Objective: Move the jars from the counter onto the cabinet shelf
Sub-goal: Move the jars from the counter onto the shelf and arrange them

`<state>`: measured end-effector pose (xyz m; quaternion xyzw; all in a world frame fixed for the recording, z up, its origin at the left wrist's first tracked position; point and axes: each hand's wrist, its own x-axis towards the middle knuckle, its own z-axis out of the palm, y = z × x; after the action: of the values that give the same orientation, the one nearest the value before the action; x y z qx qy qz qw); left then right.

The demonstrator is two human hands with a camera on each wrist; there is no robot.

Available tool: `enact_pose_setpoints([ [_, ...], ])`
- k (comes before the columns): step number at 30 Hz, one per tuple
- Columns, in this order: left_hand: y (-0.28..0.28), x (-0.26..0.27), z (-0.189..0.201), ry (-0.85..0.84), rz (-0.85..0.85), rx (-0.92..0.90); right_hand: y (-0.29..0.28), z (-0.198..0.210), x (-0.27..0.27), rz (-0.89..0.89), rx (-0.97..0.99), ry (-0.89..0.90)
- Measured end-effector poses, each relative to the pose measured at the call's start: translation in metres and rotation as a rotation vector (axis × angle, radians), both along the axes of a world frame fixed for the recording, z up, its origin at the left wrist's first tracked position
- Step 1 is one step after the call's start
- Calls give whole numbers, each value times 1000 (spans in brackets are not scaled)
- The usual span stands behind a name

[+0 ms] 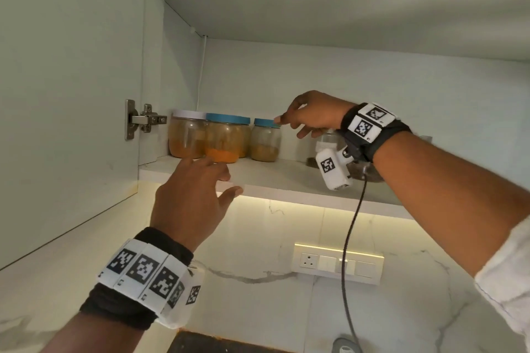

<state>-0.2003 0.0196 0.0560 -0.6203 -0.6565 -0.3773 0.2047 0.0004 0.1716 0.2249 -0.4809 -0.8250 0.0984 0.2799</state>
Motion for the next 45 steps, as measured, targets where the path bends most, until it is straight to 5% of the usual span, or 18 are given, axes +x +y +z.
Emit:
enact_pose_setpoints([
  [11,-5,15,-3,-23,35,81,-106,-74,126,66,424,236],
  [21,-26,121,-78,57,-398,316,-145,-236,219,50,285,345],
  [27,7,174,-174,-13,-638,10,-107,-358,256,-110,-1,390],
  [32,54,189,-264,-52,-629,-355,-70,-449,275,-204,-252,465],
  [36,87,190,-328,-71,-591,-613,-34,-496,277,-279,-459,514],
  [40,115,191,-379,-96,-559,-838,12,-540,272,-267,-698,375],
  [45,132,195,-418,-125,-487,-1000,58,-578,250,-273,-669,250],
])
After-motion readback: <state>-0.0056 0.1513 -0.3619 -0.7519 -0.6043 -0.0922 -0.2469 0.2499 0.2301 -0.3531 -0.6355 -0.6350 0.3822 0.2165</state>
